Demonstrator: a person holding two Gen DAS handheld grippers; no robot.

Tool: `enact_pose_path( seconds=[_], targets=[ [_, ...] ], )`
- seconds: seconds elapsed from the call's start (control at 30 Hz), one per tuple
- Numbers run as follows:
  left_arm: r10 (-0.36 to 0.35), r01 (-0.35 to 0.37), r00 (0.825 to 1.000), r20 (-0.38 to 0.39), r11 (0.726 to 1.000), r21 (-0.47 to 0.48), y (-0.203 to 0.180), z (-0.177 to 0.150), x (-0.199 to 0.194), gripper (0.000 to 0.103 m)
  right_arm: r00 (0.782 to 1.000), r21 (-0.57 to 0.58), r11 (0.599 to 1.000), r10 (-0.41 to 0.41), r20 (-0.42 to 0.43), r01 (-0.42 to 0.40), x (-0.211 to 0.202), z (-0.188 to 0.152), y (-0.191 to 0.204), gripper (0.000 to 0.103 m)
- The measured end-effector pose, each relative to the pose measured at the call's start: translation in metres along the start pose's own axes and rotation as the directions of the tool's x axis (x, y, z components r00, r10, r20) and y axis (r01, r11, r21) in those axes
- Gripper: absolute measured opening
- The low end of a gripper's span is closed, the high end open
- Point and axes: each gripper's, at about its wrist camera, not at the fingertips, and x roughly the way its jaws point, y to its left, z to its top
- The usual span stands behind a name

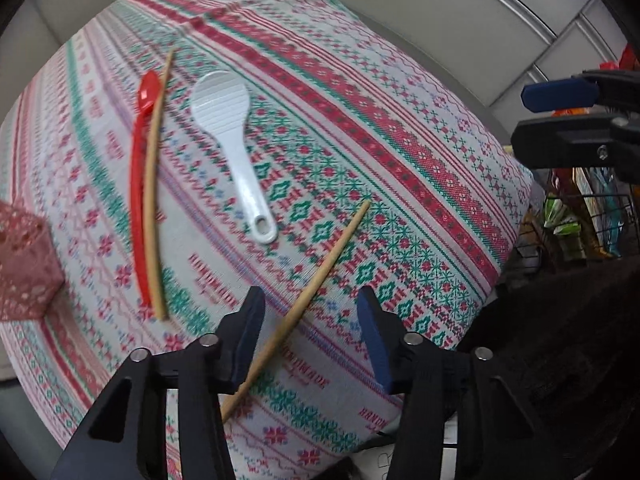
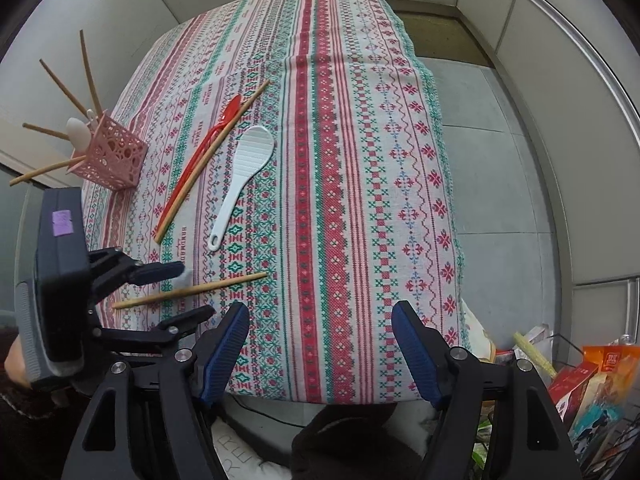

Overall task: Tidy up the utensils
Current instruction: 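Move both tools back over the remaining chopsticks and spoons, then grasp a wooden chopstick with the left tool, then grasp a wooden chopstick beside the red spoon with the right tool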

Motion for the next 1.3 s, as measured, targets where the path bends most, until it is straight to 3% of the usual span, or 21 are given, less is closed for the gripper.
enact_pose_path(
  seconds=[0.17, 0.23, 0.3, 0.53, 0.8, 0.97, 1.13, 1.3],
  targets=[
    [-0.005, 0.005, 1.0, -0.021, 1.0, 0.01, 0.001, 0.012, 0.011, 0.032, 1.0, 0.035, 0.999, 0.017, -0.003, -0.017, 0.001, 0.0, -0.013, 0.075],
    [0.003, -0.003, 1.0, -0.02, 1.0, 0.005, 0.003, 0.015, 0.012, 0.019, 1.0, 0.046, 0.999, 0.02, -0.005, -0.02, 0.002, 0.001, -0.017, 0.075],
    [0.003, -0.003, 1.0, -0.02, 1.0, 0.007, 0.005, 0.017, 0.013, 0.014, 1.0, 0.056, 0.998, 0.023, -0.003, -0.022, 0.003, 0.001, -0.02, 0.075],
    [0.033, -0.033, 0.999, 0.001, 0.999, -0.039, 0.016, 0.016, 0.01, 0.006, 0.999, 0.1, 0.994, 0.048, 0.006, -0.048, 0.002, 0.002, -0.028, 0.075],
    [0.046, -0.029, 0.993, 0.106, 0.987, -0.16, 0.046, 0.005, -0.034, 0.006, 0.998, 0.126, 0.99, 0.062, 0.021, -0.064, 0.001, 0.009, -0.024, 0.075],
    [0.089, -0.042, 0.976, 0.198, 0.972, -0.231, 0.053, -0.009, -0.073, 0.006, 0.996, 0.147, 0.985, 0.084, 0.027, -0.087, 0.005, 0.02, -0.018, 0.075],
    [0.116, -0.024, 0.948, 0.297, 0.955, -0.295, 0.065, -0.021, -0.107, 0.005, 0.992, 0.18, 0.975, 0.123, 0.042, -0.128, 0.014, 0.037, -0.009, 0.075],
    [0.141, -0.015, 0.925, 0.353, 0.941, -0.339, 0.074, -0.034, -0.128, 0.005, 0.988, 0.199, 0.968, 0.145, 0.053, -0.152, 0.025, 0.061, 0.004, 0.075]
  ],
)
